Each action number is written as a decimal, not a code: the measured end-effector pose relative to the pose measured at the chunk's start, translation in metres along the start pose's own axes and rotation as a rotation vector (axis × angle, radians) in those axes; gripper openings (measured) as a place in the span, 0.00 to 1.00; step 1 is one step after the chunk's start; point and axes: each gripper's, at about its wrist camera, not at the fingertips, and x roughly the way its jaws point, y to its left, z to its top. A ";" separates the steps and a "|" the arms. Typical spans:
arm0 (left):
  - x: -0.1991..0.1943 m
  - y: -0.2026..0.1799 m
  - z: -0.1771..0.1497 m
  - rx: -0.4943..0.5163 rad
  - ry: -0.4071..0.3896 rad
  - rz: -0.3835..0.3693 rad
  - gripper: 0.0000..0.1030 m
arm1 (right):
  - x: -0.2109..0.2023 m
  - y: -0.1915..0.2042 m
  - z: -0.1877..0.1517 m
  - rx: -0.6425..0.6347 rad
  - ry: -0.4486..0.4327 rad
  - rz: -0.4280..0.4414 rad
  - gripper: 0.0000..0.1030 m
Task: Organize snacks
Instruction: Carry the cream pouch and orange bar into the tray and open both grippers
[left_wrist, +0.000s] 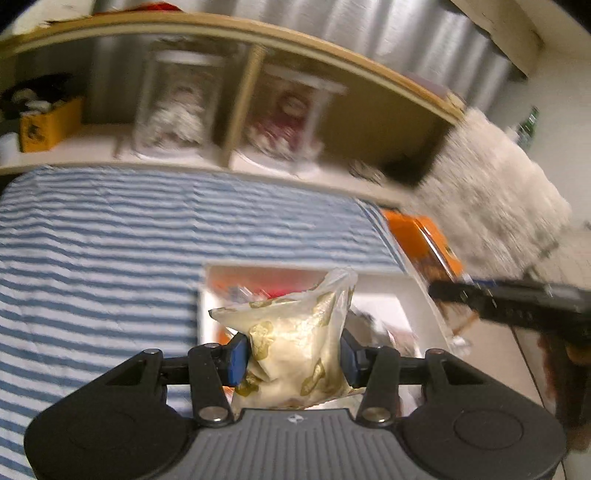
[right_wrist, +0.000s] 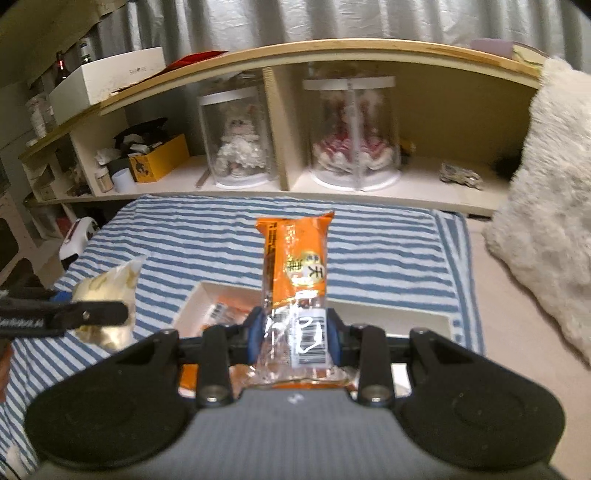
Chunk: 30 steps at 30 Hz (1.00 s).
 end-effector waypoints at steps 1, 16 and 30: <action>0.003 -0.005 -0.005 0.011 0.017 -0.014 0.49 | -0.003 -0.004 -0.002 0.000 0.003 -0.004 0.39; 0.064 -0.037 -0.060 0.026 0.282 -0.186 0.49 | 0.019 -0.027 -0.038 -0.300 0.116 -0.181 0.39; 0.095 -0.021 -0.074 0.032 0.384 -0.195 0.50 | 0.093 -0.013 -0.036 -0.732 0.241 -0.135 0.45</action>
